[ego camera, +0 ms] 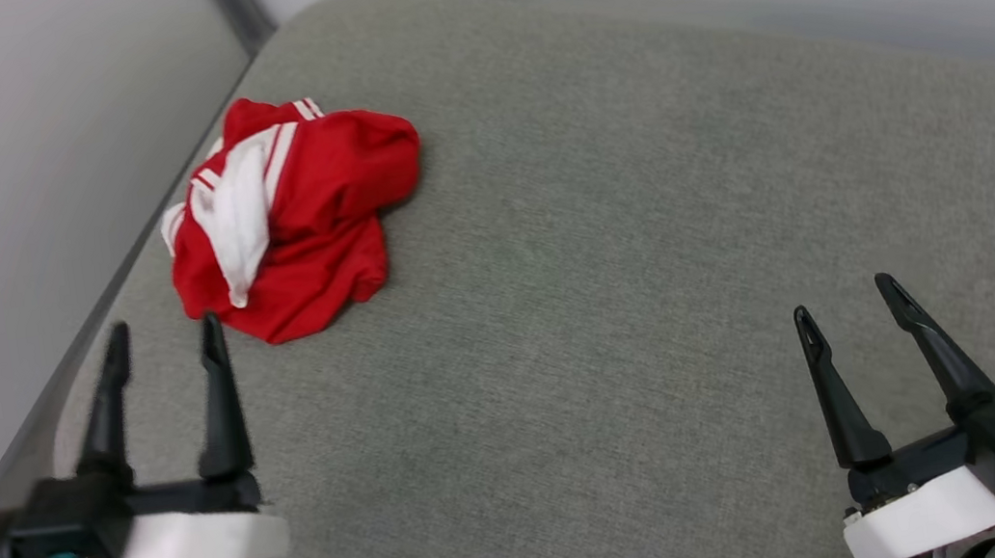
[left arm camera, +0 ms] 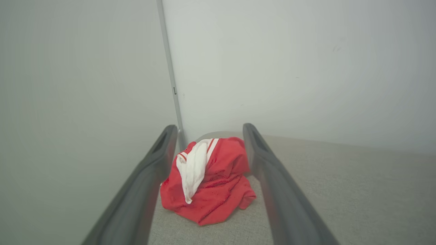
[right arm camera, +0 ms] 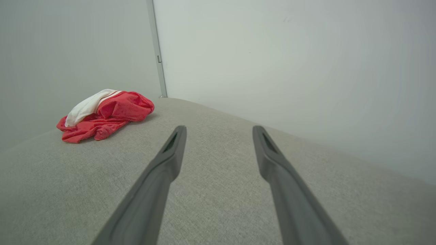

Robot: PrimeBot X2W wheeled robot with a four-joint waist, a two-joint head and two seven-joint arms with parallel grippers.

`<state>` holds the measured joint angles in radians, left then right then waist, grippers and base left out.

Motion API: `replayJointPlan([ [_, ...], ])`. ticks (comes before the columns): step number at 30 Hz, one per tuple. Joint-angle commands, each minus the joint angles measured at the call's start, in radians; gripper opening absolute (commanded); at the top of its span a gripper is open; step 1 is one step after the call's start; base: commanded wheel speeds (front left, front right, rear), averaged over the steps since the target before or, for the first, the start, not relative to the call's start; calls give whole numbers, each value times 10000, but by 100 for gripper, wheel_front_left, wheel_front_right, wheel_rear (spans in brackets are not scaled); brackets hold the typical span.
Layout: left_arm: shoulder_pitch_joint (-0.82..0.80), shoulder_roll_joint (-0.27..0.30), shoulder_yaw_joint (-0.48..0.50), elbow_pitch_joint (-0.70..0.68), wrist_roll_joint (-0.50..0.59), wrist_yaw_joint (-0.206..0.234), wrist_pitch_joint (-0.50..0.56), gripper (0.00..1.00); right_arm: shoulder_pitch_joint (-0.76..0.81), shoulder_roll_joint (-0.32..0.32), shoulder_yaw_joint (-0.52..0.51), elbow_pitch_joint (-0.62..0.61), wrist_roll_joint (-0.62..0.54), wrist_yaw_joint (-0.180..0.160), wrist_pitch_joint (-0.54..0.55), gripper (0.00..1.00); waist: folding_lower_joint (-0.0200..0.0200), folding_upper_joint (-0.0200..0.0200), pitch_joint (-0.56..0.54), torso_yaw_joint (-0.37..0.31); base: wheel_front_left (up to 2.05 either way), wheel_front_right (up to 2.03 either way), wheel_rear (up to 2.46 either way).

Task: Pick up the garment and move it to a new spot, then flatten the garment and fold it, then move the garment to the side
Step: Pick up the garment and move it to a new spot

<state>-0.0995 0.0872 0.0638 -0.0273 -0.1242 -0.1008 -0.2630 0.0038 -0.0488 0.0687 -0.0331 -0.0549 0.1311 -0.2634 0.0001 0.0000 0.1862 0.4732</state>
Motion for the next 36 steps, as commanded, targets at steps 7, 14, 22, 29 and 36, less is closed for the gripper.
replayJointPlan([
  [7, -2500, 2002, 165, 1849, -1045, -271, 379, 100, -287, -136, 78, -239, -595, -7, -21, 100, -1, 0, 1461, -809, 0, 0, 0],
  [14, -4895, 4607, -1427, 3262, -4730, -287, 3287, 100, -529, -371, 104, -540, -824, -7, 32, 100, -1, 0, 2658, -1374, 0, 0, 0],
  [22, -6215, 6680, -2326, 4403, -8466, -288, 6910, 100, -774, -483, 179, -885, -914, -7, 136, 100, -1, 0, 3603, -1952, 0, 0, 0],
  [29, -6633, 7840, -2975, 5563, -9359, -289, 8141, 100, -937, -400, 277, -962, -949, -7, 130, 100, -1, 0, 4259, -2417, 0, 0, 0],
  [36, -7007, 7647, -3347, 6207, -10013, -291, 8053, 100, -966, -383, 323, -739, -1006, -13, 142, 100, -1, 0, 4600, -2591, 0, 0, 0],
])
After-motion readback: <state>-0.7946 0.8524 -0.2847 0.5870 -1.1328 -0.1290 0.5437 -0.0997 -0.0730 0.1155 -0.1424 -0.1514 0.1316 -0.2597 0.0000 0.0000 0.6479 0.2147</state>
